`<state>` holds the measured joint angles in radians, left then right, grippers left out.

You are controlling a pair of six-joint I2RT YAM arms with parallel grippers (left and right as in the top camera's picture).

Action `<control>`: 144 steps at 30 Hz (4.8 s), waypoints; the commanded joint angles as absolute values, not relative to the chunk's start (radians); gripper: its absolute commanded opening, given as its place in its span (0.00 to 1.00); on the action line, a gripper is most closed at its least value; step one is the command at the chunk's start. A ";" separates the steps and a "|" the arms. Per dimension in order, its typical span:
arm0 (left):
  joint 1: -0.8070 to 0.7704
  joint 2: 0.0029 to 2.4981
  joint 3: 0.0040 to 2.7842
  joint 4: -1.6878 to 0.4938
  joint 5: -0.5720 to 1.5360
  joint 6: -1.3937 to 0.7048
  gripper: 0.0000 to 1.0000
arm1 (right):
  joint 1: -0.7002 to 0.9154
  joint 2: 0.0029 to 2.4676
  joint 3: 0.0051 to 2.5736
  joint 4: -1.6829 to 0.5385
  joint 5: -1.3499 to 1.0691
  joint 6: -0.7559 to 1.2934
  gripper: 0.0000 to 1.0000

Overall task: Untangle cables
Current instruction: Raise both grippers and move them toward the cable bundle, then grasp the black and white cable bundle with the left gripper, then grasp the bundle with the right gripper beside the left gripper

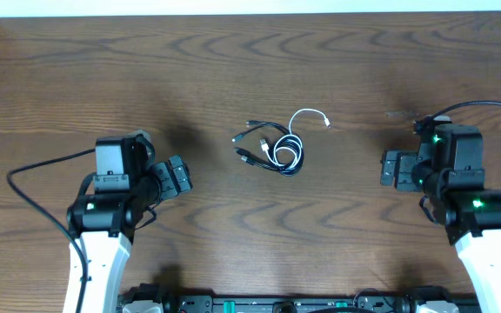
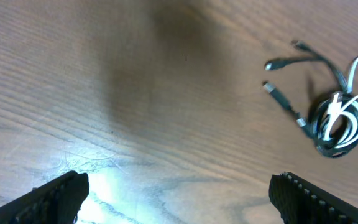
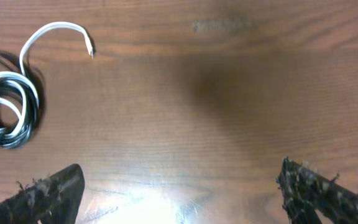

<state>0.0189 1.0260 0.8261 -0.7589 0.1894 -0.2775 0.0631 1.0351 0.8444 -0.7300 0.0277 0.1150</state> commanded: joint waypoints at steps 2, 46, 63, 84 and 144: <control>0.022 1.059 0.852 -0.781 0.199 -0.233 0.98 | 0.072 1.094 0.935 -0.820 0.046 0.126 0.98; -0.339 1.443 1.106 -0.500 0.352 -0.263 0.82 | 0.073 1.229 0.978 -0.745 -0.172 0.165 0.99; -0.587 1.733 1.114 -0.328 0.348 -0.263 0.66 | 0.073 1.229 0.978 -0.755 -0.171 0.164 0.99; -0.658 1.950 1.114 -0.139 0.347 -0.265 0.60 | 0.073 1.229 0.978 -0.757 -0.171 0.164 0.99; -0.566 1.580 1.114 -0.233 0.739 -0.401 0.07 | 0.149 1.309 0.953 -0.664 -0.500 0.548 0.72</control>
<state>-0.5667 1.5822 1.1076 -0.2134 0.7536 -0.4000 0.1211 1.2655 0.9562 -0.6884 -0.4808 0.3683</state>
